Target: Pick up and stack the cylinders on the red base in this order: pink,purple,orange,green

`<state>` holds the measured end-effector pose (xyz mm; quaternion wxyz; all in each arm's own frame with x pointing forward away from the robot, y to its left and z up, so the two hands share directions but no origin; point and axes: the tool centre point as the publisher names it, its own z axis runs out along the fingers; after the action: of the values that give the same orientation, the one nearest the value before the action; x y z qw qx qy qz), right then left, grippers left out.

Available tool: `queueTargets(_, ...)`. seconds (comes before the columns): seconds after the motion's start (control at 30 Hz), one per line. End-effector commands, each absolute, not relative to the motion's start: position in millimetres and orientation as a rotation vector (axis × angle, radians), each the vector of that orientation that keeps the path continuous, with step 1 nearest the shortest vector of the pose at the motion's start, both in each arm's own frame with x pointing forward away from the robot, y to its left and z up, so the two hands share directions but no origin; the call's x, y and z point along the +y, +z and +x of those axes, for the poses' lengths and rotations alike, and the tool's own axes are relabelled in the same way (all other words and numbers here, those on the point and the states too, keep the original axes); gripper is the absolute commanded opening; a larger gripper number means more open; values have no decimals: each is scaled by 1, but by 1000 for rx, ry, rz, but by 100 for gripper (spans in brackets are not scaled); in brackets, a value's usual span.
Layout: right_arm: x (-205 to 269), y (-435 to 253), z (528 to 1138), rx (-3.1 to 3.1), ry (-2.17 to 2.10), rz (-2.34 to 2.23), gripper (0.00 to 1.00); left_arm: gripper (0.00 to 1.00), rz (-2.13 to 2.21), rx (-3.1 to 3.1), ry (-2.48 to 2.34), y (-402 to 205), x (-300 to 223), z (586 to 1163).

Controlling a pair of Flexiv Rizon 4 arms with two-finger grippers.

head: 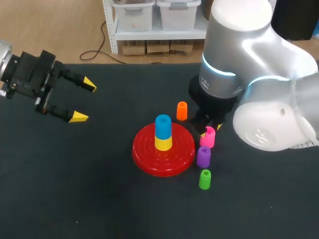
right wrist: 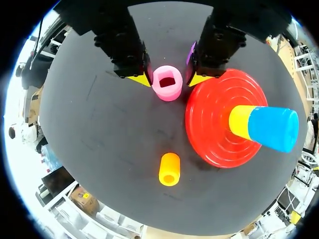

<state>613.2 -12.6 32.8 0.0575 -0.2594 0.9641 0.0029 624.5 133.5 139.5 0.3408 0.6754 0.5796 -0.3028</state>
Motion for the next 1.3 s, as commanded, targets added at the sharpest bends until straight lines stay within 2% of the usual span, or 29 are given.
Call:
queueTargets(0.03, -14, 31, 613, 2922, 7, -781, 41, 100, 1758, 1503, -788, 139, 134, 625)
queueTargets(0.2, -16, 29, 614, 2924, 3, -780, 40, 100, 1758, 1503, -788, 139, 134, 625)
queueTargets(0.33, -16, 29, 614, 2926, 4, -778, 35, 100, 1758, 1503, -788, 139, 134, 625)
queueTargets(0.43, -16, 28, 614, 2928, 4, -781, 23, 100, 1758, 1503, -788, 139, 134, 625)
queueTargets(0.47, -16, 28, 614, 2929, 5, -781, 16, 100, 1758, 1503, -788, 139, 134, 625)
queueTargets(0.5, -16, 28, 614, 2929, 6, -783, 4, 100, 1758, 1503, -788, 139, 134, 625)
queueTargets(0.53, -16, 28, 614, 2930, 5, -783, 1, 100, 1758, 1503, -788, 139, 134, 625)
queueTargets(1.03, -14, 54, 616, 2874, 14, -799, 0, 100, 1758, 1503, -788, 139, 134, 625)
queueTargets(1.1, -15, 54, 616, 2874, 12, -798, 15, 100, 1758, 1503, -788, 139, 134, 625)
queueTargets(1.17, -17, 54, 616, 2875, 9, -795, 46, 100, 1758, 1503, -788, 139, 134, 625)
queueTargets(1.2, -18, 54, 616, 2874, 6, -792, 100, 100, 1758, 1503, -788, 139, 134, 625)
queueTargets(1.3, -18, 53, 616, 2874, 6, -781, 100, 100, 1758, 1503, -788, 139, 134, 625)
